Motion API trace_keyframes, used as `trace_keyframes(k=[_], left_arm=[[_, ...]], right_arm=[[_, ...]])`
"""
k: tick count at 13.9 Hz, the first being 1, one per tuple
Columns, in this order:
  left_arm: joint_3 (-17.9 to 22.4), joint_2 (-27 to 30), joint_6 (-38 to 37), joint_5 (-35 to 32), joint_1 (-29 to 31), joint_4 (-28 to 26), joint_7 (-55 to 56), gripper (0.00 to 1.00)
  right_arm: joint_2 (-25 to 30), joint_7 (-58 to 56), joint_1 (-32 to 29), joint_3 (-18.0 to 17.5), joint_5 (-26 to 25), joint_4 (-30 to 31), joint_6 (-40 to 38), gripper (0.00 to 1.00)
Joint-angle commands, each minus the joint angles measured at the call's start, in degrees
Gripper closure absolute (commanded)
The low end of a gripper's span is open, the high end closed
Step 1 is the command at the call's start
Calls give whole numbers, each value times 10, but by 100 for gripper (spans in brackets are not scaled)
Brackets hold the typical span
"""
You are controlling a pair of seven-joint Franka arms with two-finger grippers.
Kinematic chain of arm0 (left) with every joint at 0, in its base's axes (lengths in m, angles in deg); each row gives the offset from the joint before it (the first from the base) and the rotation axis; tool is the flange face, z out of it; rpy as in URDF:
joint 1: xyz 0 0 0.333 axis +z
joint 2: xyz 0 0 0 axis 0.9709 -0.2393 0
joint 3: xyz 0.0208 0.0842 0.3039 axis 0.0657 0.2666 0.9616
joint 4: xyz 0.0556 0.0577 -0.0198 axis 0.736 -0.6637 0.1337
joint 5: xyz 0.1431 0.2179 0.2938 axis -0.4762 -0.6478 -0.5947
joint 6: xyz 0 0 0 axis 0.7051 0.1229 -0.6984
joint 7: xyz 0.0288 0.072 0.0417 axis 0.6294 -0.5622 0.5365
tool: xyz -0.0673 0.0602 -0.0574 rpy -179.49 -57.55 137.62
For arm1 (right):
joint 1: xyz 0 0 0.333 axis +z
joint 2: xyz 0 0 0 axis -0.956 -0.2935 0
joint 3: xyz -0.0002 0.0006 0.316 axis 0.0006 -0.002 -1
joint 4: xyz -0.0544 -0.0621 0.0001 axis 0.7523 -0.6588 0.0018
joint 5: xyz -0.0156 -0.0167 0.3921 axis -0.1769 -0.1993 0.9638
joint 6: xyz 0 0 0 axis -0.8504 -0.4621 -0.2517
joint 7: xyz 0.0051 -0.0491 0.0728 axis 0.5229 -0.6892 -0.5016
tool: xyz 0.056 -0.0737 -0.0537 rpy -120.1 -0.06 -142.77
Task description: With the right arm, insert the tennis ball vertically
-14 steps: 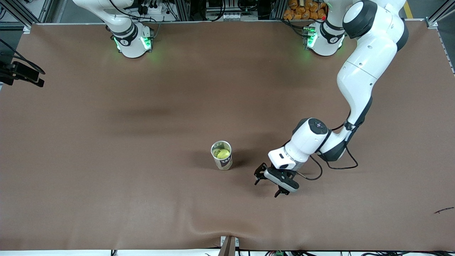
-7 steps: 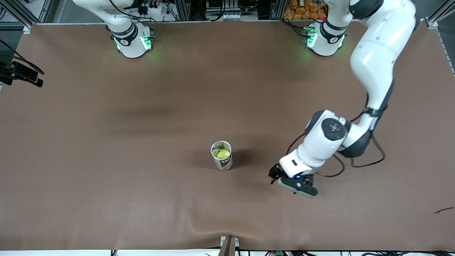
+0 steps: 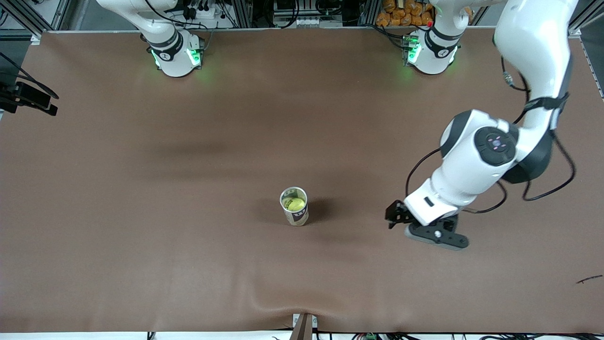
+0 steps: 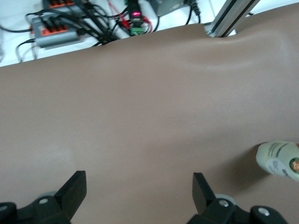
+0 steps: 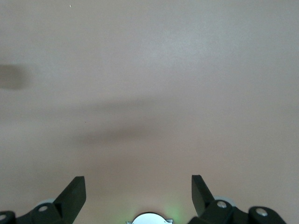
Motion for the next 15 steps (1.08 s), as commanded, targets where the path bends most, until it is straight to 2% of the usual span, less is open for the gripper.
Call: trace_keyframes(k=[1, 3, 8, 13, 15], left_arm=[[3, 53, -55, 12, 10, -20, 9, 0], [12, 84, -86, 29, 10, -20, 9, 0], [77, 177, -189, 90, 9, -25, -3, 0], [140, 242, -267, 104, 8, -26, -4, 0], [167, 264, -305, 138, 7, -26, -4, 0]], right_arm=[[1, 9, -1, 0, 1, -1, 0, 0], [1, 8, -1, 1, 1, -2, 0, 0], [1, 9, -1, 1, 1, -3, -1, 0], [1, 8, -1, 2, 1, -4, -1, 0], [1, 8, -2, 3, 1, -4, -1, 0]])
